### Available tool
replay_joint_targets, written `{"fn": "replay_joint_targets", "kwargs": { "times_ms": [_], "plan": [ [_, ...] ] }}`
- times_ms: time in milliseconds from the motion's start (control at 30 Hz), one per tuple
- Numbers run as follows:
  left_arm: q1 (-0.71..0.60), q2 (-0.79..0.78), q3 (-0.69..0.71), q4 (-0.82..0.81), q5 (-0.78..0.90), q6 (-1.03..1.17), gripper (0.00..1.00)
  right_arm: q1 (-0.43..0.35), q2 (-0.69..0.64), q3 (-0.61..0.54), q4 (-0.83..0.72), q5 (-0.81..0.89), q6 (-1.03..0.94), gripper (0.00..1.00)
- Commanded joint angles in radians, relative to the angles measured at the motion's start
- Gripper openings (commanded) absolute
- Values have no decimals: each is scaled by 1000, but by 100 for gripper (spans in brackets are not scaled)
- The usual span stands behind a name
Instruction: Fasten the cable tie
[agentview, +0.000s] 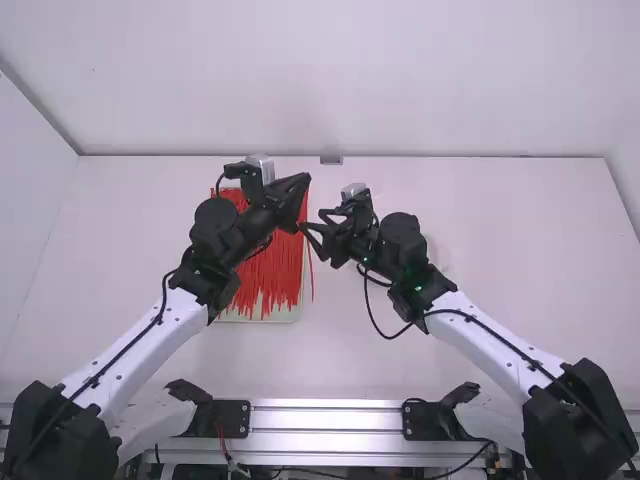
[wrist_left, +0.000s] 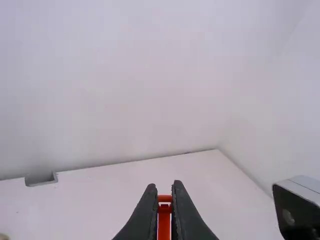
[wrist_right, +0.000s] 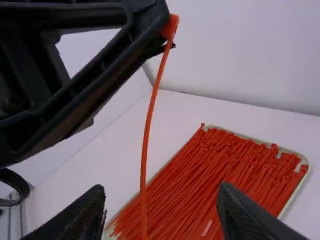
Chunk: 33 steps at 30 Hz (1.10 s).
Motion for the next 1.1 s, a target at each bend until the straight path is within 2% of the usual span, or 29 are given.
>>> {"fn": "replay_joint_targets", "kwargs": {
  "times_ms": [0, 100, 200, 400, 467, 500, 833, 900, 933, 967, 1033, 1067],
  "plan": [
    [-2, 3, -6, 9, 1, -19, 2, -3, -5, 32, 5, 5, -6, 54],
    [-11, 3, -6, 17, 2, -32, 2, -3, -5, 32, 5, 6, -15, 53],
    [-8, 3, -6, 27, 29, -33, 2, -3, -5, 32, 5, 7, -16, 40],
    [-17, 3, -6, 28, 45, -40, 2, -3, -5, 32, 5, 3, -16, 27],
    [-17, 3, -6, 28, 46, -45, 2, -3, -5, 32, 9, 3, -15, 2],
    [-17, 3, -6, 28, 45, -55, 2, -3, -5, 32, 10, 3, -16, 0],
    [-17, 3, -6, 21, 72, -59, 2, -3, -5, 32, 8, -1, -16, 0],
    [-17, 3, -6, 22, 72, -60, 14, -6, -5, 32, 8, -11, -21, 0],
    [-16, 3, -6, 22, 67, -59, 23, -11, -5, 32, 9, -23, -24, 0],
    [-13, 3, -6, 26, 68, -59, 36, -24, -6, 32, 9, -54, -26, 0],
    [2, 2, -6, 32, 71, -59, 51, -57, -18, 31, 0, -110, -26, 0],
    [3, 2, -6, 33, 71, -59, 52, -62, -19, 31, -1, -119, -26, 0]
  ]
}}
